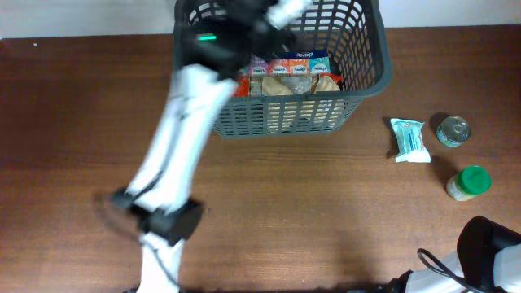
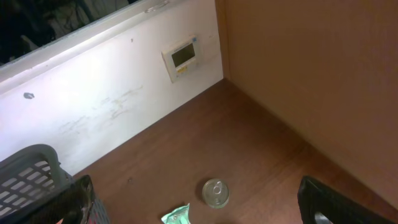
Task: Pack container
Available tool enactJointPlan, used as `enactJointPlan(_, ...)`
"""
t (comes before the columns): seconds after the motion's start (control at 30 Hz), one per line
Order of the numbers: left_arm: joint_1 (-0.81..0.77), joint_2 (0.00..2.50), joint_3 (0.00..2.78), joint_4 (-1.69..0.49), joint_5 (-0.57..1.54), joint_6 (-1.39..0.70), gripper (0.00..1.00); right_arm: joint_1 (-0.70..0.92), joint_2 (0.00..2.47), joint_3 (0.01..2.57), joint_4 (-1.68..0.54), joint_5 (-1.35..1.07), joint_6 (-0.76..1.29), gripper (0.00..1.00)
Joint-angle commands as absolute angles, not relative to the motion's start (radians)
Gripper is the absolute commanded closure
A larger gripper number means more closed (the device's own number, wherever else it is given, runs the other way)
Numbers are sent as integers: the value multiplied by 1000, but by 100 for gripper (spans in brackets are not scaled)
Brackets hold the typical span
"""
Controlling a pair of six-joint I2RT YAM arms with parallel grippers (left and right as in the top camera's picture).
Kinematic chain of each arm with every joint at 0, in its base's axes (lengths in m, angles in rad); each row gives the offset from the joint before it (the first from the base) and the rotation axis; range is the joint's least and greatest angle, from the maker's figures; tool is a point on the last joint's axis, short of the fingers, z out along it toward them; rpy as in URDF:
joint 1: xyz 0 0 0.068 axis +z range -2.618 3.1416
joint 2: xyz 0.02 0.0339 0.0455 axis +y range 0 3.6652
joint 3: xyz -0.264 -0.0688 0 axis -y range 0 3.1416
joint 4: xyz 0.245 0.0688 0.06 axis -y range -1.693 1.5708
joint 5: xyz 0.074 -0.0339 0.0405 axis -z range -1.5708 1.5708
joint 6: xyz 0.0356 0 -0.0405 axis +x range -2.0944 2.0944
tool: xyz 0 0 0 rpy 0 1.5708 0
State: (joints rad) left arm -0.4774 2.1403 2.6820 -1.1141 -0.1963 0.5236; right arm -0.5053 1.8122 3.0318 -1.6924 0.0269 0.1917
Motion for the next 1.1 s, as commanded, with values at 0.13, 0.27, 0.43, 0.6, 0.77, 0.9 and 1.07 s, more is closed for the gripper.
enactJointPlan(0.13,-226,1888,2716,-1296,-217,330,1,-512,1809,3033,-1698,38,199,1)
enactJointPlan(0.27,-39,1891,2714,-1431,-195,183,1,-512,1809,3033,-1698,39,199,1)
enactJointPlan(0.43,151,1934,2670,-1498,-138,96,1,-512,1809,3033,-1674,38,199,1)
enactJointPlan(0.6,255,2005,2598,-1512,-109,94,1,-512,1809,3033,-1672,38,199,1)
enactJointPlan(0.77,299,2074,2519,-1511,-109,94,1,-512,1809,3033,-1672,37,199,1)
enactJointPlan(0.9,304,2112,2470,-1512,-108,94,1,-511,1809,3033,-1672,7,199,1)
enactJointPlan(1.07,304,2129,2425,-1507,-56,94,1,-511,1824,3033,-1679,-47,197,1)
